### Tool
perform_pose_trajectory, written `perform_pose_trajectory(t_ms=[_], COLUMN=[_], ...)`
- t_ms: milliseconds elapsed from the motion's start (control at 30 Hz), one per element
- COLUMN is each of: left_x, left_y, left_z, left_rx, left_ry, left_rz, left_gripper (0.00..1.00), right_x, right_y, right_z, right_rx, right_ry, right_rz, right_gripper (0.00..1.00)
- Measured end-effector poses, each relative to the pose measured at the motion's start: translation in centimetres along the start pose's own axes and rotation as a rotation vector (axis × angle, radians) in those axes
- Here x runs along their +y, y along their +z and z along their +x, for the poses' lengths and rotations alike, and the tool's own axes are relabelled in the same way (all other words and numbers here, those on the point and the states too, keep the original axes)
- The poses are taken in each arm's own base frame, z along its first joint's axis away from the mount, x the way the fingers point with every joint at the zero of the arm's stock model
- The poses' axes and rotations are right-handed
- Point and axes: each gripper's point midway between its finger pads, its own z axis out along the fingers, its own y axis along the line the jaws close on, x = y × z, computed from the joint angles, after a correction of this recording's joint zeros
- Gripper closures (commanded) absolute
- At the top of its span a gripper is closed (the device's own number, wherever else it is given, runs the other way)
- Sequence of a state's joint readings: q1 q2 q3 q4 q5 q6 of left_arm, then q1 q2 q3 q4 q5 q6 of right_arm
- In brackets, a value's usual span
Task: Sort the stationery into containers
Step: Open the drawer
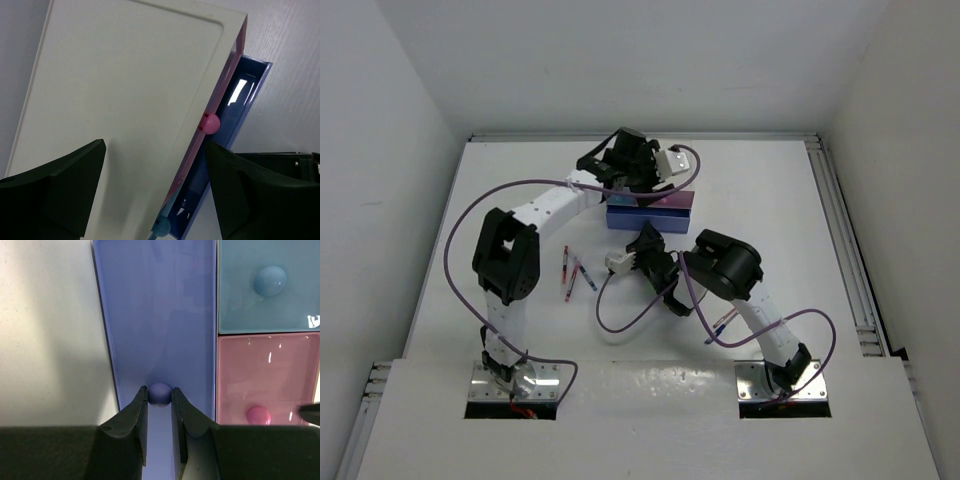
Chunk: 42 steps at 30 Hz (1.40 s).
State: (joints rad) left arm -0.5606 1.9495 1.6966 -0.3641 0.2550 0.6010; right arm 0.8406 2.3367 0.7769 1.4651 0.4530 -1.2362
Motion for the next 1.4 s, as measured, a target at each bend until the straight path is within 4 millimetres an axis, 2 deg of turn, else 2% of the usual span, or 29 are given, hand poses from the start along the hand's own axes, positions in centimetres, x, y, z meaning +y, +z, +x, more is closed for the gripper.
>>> perform_pose_trajectory(t_ms=[133,333,567,1400], left_x=[0.1,0.8,1.2,1.4], left_y=[1.3,2.5,3.6,3.8], left_z=[0.9,0.6,0.0,-0.3], left_rx=[0.045,0.055,0.052,0.018], left_ry=[0.023,0.024,0.002,-0.012], left_rz=[-0.026,-0.041,-0.022,0.012], left_gripper=[0.13,0.13,0.14,0.14], right_x=[0.0,0.0,0.0,0.5], right_y=[0.0,0.0,-0.6,-3.9], right_z=[0.0,0.0,1.2,1.1], right_rx=[0.0,-0.004,0.016,-0.043], right_ry=[0.001,0.002,0.0,0.008], right_rz=[0.0,-0.002,-0.008,-0.069], right_gripper=[1.0,1.0,1.0,1.0])
